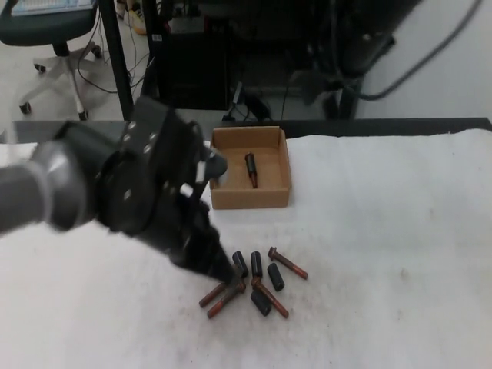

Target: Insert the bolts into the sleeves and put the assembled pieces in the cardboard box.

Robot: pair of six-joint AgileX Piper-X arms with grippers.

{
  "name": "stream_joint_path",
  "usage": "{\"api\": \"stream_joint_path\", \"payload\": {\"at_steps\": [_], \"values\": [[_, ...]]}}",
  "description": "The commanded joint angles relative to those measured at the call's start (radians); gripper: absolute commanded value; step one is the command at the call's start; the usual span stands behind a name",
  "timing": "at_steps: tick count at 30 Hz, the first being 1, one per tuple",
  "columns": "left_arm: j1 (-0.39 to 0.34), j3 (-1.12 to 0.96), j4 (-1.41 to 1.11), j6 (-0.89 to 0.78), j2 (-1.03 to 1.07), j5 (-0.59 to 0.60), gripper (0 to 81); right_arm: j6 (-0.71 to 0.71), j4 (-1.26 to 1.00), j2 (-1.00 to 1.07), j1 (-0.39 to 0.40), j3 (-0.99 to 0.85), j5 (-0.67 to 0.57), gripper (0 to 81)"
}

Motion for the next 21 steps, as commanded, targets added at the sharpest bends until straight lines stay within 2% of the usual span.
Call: {"api": "stream_joint_path", "payload": {"at_steps": [1, 6, 10, 17, 21], "values": [[-0.006, -0.084, -0.008, 0.04, 0.055, -0.04, 0.2, -0.008, 0.013, -0.17, -0.011, 0.132, -0.008, 0.6], [-0.006, -0.168, 0.069, 0.05, 0.139, -0.027, 0.2, -0.008, 0.011, -0.383, -0.026, 0.321, -0.008, 0.6], [-0.006, -0.193, 0.169, 0.077, 0.183, 0.075, 0.5, -0.008, 0.001, -0.519, -0.067, 0.446, -0.008, 0.6], [-0.01, -0.192, 0.226, 0.113, 0.193, 0.073, 15.3, -0.008, 0.001, -0.681, -0.148, 0.586, -0.029, 0.6], [-0.01, -0.191, 0.217, 0.139, 0.206, 0.066, 17.7, 0.0, 0.003, -0.726, -0.161, 0.615, -0.107, 0.6]]}}
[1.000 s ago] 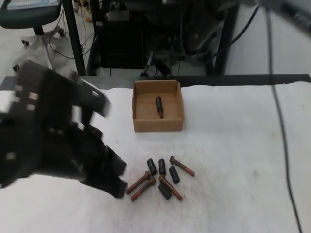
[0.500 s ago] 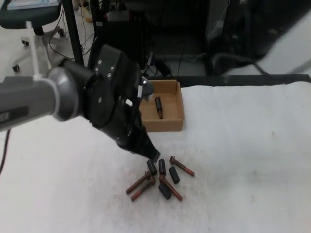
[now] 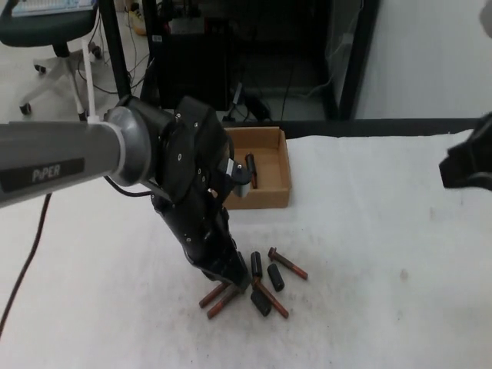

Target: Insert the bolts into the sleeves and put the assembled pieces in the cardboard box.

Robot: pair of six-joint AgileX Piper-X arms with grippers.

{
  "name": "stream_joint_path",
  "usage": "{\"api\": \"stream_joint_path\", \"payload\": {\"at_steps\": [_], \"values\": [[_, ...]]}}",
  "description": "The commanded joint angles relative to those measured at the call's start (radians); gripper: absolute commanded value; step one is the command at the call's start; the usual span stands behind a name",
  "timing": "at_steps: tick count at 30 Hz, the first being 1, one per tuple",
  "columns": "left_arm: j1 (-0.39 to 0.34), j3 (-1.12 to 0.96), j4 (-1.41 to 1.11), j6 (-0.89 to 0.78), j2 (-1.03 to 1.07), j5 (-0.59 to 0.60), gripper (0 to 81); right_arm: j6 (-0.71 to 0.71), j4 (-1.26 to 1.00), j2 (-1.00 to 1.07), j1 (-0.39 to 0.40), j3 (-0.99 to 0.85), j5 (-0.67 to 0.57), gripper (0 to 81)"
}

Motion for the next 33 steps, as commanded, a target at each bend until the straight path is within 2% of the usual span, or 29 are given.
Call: {"api": "stream_joint_path", "payload": {"at_steps": [1, 5, 21, 33], "values": [[-0.004, -0.009, -0.002, 0.018, 0.012, -0.016, 17.7, 0.0, -0.003, -0.018, -0.006, 0.009, -0.04, 0.6], [-0.004, -0.009, 0.014, 0.018, 0.05, -0.08, 17.7, 0.0, 0.004, -0.024, -0.006, 0.011, -0.042, 0.6], [-0.006, -0.007, -0.023, 0.018, 0.13, -0.117, 17.7, 0.017, 0.029, -0.024, -0.006, 0.011, -0.069, 0.6], [-0.091, -0.007, -0.109, 0.014, 0.151, -0.117, 17.7, 0.017, 0.021, -0.024, -0.006, 0.011, -0.069, 0.6]]}}
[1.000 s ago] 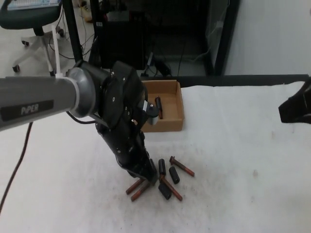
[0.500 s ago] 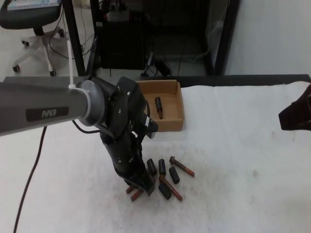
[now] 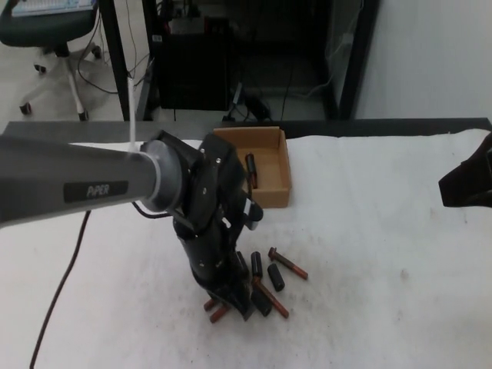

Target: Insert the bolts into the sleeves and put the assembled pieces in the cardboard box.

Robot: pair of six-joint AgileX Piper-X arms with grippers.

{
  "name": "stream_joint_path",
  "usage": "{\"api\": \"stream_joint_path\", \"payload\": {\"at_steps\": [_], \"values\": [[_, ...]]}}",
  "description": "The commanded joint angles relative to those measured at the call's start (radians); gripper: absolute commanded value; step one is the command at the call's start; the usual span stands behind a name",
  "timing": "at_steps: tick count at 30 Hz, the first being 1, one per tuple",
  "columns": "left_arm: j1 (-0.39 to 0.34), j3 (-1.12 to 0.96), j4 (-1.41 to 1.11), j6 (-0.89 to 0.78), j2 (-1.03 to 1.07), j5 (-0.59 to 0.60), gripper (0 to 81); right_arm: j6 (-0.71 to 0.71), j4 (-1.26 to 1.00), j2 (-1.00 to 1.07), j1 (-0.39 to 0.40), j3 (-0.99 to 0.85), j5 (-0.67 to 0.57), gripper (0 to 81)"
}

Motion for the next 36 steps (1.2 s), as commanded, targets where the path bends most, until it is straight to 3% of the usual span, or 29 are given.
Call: {"api": "stream_joint_path", "payload": {"at_steps": [1, 8, 10, 12, 18, 22, 31, 36], "values": [[-0.033, -0.001, -0.048, 0.0, 0.022, 0.023, 17.7, -0.003, -0.004, -0.007, -0.005, 0.001, -0.015, 0.6], [-0.033, -0.001, -0.062, 0.0, 0.036, 0.023, 17.5, -0.003, -0.004, -0.007, -0.005, 0.001, -0.015, 0.6], [-0.033, -0.001, -0.062, 0.0, 0.039, 0.023, 12.0, -0.003, -0.004, -0.007, -0.005, 0.001, -0.015, 0.6], [-0.033, -0.001, -0.059, 0.0, 0.039, 0.021, 0.1, -0.003, -0.004, -0.007, -0.005, 0.001, -0.015, 0.6], [-0.028, -0.001, -0.058, -0.039, -0.02, -0.066, 0.2, -0.003, -0.004, -0.007, -0.005, 0.001, -0.015, 0.6], [-0.01, -0.001, -0.058, -0.052, -0.136, -0.09, 0.2, -0.026, -0.014, 0.0, -0.005, 0.006, -0.014, 0.6], [0.091, 0.001, -0.067, -0.153, -0.526, -0.09, 0.2, -0.038, -0.288, 0.148, 0.0, 0.133, -0.059, 0.6], [0.142, 0.013, -0.058, -0.19, -0.724, -0.09, 0.2, -0.038, -0.375, 0.353, 0.076, 0.129, -0.074, 0.6]]}}
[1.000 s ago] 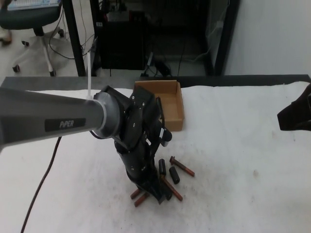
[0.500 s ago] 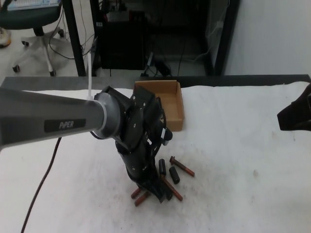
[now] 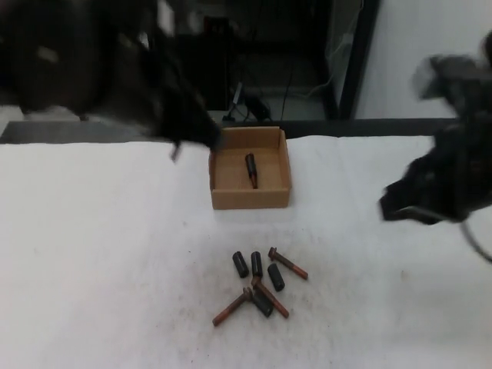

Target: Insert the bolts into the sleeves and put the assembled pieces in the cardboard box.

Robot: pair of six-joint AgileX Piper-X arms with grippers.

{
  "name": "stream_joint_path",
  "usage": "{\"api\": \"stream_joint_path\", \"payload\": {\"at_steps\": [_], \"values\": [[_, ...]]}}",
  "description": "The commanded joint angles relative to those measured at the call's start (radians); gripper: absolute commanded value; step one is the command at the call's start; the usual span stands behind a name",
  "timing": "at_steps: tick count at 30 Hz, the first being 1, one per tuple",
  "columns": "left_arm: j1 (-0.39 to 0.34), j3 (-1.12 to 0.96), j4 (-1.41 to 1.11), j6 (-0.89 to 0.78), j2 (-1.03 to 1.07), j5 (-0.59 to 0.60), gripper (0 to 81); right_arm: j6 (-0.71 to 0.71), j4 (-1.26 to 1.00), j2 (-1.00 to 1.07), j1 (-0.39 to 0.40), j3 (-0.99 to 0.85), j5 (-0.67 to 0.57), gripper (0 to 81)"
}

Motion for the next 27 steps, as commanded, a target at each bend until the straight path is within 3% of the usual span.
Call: {"api": "stream_joint_path", "payload": {"at_steps": [1, 6, 10, 18, 22, 27], "values": [[0.019, 0.01, 0.009, -0.025, -0.109, -0.007, 0.2, -0.008, -0.059, 0.069, 0.041, -0.001, -0.019, 0.6], [0.046, 0.085, 0.025, -0.038, -0.254, -0.007, 0.2, 0.032, -0.168, 0.262, 0.175, -0.067, -0.019, 0.1], [0.059, 0.165, 0.052, -0.055, -0.335, -0.007, 0.2, 0.035, -0.162, 0.418, 0.253, -0.215, -0.019, 5.0], [0.058, 0.271, 0.096, -0.066, -0.419, -0.007, 0.2, 0.049, -0.008, 0.662, 0.29, -0.579, 0.022, 21.8], [0.058, 0.289, 0.099, -0.066, -0.428, -0.007, 0.2, -0.026, 0.116, 0.741, 0.292, -0.679, 0.046, 22.2], [0.058, 0.289, 0.111, -0.066, -0.43, -0.007, 0.2, -0.054, 0.146, 0.781, 0.302, -0.673, 0.101, 22.2]]}}
